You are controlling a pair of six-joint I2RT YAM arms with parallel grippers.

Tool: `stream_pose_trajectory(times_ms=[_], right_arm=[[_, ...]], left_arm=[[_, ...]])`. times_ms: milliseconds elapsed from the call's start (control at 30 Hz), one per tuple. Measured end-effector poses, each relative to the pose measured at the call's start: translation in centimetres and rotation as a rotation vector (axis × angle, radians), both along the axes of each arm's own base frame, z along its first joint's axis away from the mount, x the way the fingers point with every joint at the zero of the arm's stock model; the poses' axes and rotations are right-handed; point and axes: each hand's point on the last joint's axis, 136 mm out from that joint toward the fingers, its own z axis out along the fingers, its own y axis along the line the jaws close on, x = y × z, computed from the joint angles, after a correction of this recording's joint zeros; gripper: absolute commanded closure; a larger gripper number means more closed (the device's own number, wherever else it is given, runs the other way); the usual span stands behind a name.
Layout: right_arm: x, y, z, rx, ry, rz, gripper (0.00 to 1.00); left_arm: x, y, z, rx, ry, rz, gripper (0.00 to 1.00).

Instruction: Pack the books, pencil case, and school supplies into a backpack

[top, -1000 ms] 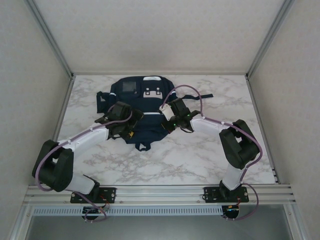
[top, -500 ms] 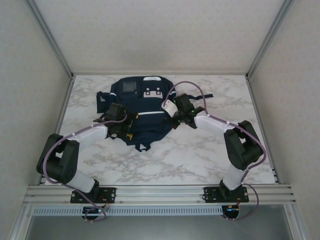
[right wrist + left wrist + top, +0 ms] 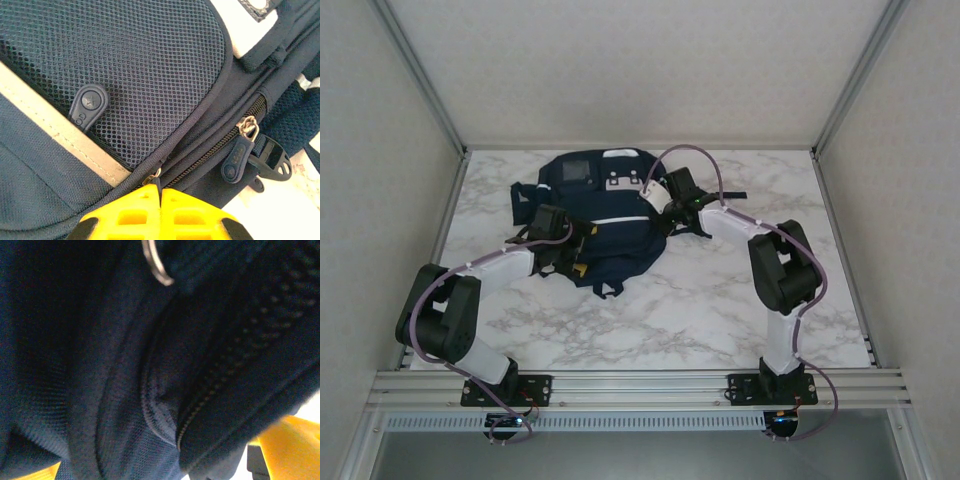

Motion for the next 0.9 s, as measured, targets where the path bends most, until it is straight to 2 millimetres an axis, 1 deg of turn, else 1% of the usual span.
stream_pose_trajectory(times_ms=[167, 500, 633, 733, 800, 833, 867, 900], right_arm=[[1.6, 0.0, 0.3, 0.03, -0.007, -0.07, 1.0], [2.6, 0.1, 0.4, 0.085, 0.024, -0.152, 1.0], [2.8, 0.3, 0.6, 0.108, 0.038, -0.169, 0.92], [2.9, 0.2, 0.8, 0.137, 0.054, -0.183, 0.76], [3.2, -0.5, 1.5, 0.161, 0.034, -0.209, 0.65], [3.3, -1.1, 1.8, 0.165, 0.026, -0.223, 0.52], [3.4, -2.0, 2.4, 0.177, 0.014, -0.245, 0.25], [3.2, -2.9, 2.8, 0.182, 0.005, -0.268, 0.22]], left_arm=[[0.3, -0.1, 0.2, -0.013, -0.039, 0.001, 0.04], [0.4, -0.1, 0.6, -0.022, -0.08, -0.007, 0.05], [0.4, -0.1, 0.9, -0.024, -0.097, -0.011, 0.04], [0.3, 0.0, 1.2, -0.008, -0.11, -0.024, 0.04], [0.1, 0.3, 1.2, 0.02, -0.109, -0.034, 0.03], [-0.1, 0.5, 1.2, 0.035, -0.107, -0.039, 0.03], [-0.3, 0.7, 1.2, 0.053, -0.104, -0.046, 0.02], [-0.5, 0.9, 1.1, 0.074, -0.1, -0.053, 0.02]])
